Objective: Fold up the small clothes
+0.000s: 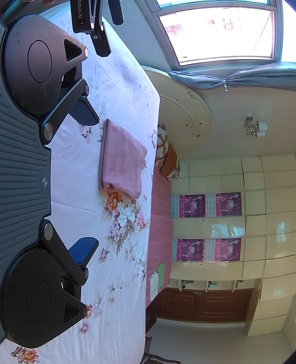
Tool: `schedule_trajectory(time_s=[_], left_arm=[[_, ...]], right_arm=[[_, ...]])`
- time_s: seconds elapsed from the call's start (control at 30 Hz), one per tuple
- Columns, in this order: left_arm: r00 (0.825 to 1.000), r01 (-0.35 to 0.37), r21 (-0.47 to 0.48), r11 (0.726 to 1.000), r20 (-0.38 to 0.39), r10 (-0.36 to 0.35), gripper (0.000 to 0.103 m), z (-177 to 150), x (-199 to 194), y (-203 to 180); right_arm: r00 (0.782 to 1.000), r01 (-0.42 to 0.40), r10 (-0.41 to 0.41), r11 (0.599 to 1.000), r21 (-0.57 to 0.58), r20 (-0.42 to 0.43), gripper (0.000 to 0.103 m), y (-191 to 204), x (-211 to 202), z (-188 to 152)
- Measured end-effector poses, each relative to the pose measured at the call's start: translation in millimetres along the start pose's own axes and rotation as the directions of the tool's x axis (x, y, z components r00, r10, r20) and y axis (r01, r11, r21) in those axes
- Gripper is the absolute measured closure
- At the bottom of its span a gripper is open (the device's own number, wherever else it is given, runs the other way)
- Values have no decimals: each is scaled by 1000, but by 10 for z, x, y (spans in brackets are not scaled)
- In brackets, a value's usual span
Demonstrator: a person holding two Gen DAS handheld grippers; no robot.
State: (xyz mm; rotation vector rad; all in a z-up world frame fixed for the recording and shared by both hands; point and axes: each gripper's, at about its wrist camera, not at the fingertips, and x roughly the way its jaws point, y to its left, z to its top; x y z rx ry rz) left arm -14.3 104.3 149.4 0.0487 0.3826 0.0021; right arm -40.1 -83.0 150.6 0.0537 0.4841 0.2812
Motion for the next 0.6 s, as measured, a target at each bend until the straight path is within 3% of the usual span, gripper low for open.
schedule_trajectory(time_s=[0.33,0.6], left_arm=[[999,-10,19,1000,32,9,1,-3,-30,3],[1000,-4,-10,1000,1,4,0,-3,-6,18]], right_arm=[[1000,-12,12,1000,1,5,0,-10,24,4],[999,-37,37,999,3,3,0,0,76,7]])
